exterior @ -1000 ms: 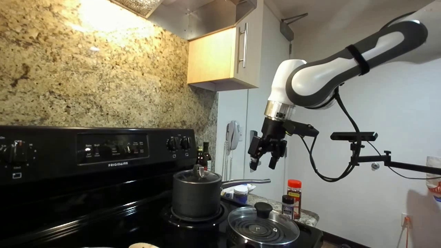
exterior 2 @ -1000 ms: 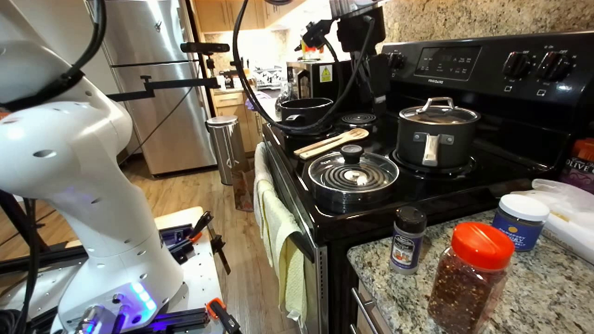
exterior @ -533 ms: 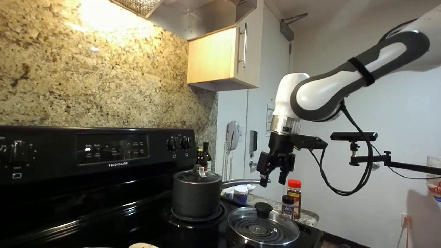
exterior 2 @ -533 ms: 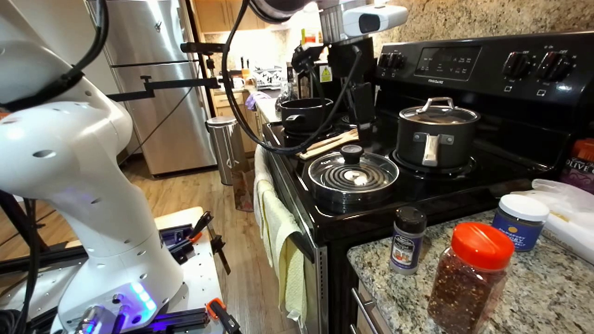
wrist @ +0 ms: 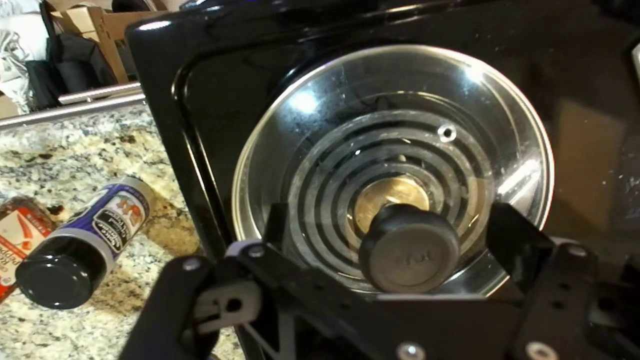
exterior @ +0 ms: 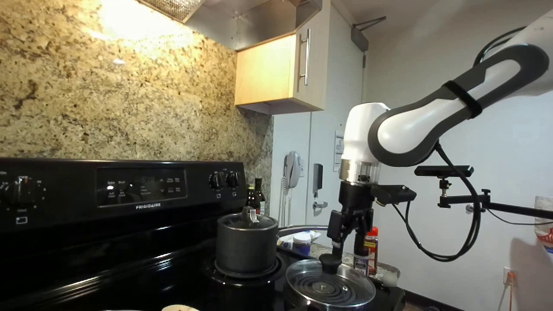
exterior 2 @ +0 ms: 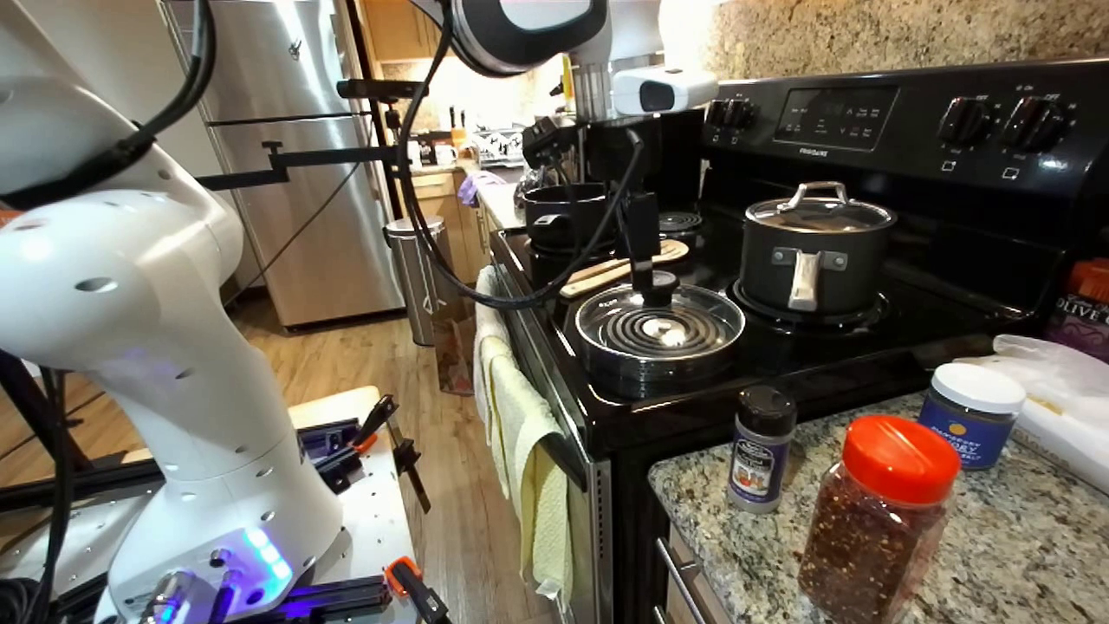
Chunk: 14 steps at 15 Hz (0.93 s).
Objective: Remove the cooking stick from the pot, pick up the lid and close the pot
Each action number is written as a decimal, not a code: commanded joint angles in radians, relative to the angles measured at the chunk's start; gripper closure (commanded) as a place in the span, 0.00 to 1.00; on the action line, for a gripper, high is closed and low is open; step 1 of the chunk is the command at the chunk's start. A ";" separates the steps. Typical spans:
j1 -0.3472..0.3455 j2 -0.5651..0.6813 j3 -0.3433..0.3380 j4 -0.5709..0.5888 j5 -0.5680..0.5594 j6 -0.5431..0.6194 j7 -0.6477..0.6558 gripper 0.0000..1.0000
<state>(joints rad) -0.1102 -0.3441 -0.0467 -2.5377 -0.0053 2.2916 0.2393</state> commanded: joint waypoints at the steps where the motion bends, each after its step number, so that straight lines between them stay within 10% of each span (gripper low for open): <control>1: 0.015 -0.004 0.017 -0.022 -0.008 -0.002 -0.036 0.00; 14: 0.028 0.125 0.014 0.035 -0.024 0.117 -0.145 0.00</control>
<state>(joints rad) -0.0845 -0.2694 -0.0300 -2.5315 -0.0090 2.3817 0.1157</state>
